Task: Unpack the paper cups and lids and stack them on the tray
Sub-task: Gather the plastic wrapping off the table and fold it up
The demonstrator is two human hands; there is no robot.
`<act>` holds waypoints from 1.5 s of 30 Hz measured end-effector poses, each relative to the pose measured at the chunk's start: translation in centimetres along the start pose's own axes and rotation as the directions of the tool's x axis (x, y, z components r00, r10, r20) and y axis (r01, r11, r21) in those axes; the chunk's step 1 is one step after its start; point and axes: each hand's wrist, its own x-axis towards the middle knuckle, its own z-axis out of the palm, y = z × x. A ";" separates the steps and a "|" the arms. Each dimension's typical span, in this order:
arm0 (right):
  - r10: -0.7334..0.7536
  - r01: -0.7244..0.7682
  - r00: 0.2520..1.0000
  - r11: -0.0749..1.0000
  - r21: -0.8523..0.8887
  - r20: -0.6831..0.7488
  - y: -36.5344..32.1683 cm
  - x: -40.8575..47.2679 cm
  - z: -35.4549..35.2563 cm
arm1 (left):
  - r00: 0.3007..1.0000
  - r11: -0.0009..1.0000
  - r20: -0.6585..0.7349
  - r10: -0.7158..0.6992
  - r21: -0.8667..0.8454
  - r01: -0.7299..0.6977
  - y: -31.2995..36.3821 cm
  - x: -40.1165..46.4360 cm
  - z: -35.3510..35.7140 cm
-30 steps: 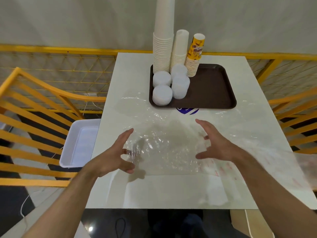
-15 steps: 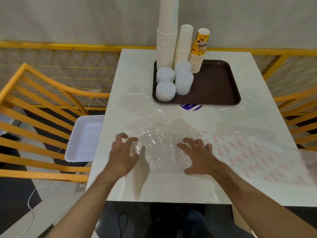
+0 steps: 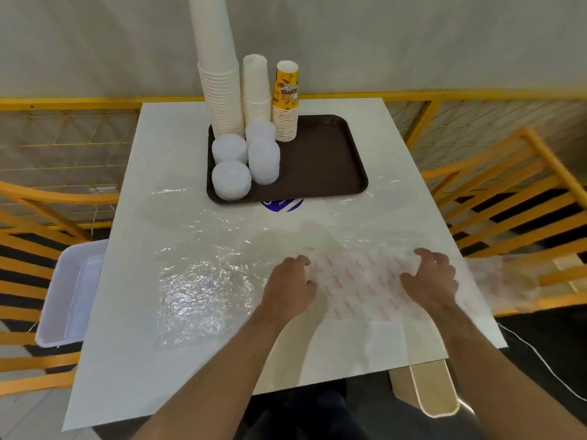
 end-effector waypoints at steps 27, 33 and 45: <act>-0.252 -0.198 0.904 0.468 0.861 0.345 3.9 4.0 -5.9 | 0.979 0.678 -0.108 -0.171 -0.734 0.037 6.5 3.8 0.2; -0.432 0.050 0.872 0.546 0.837 0.230 0.1 3.2 -6.8 | 0.975 0.703 -0.121 -0.187 -0.710 0.046 2.6 1.4 -3.9; -0.597 0.015 0.767 0.387 0.922 0.238 -8.1 -0.7 -5.4 | 0.971 0.542 -0.127 -0.201 -0.840 0.002 -3.7 -3.8 -11.2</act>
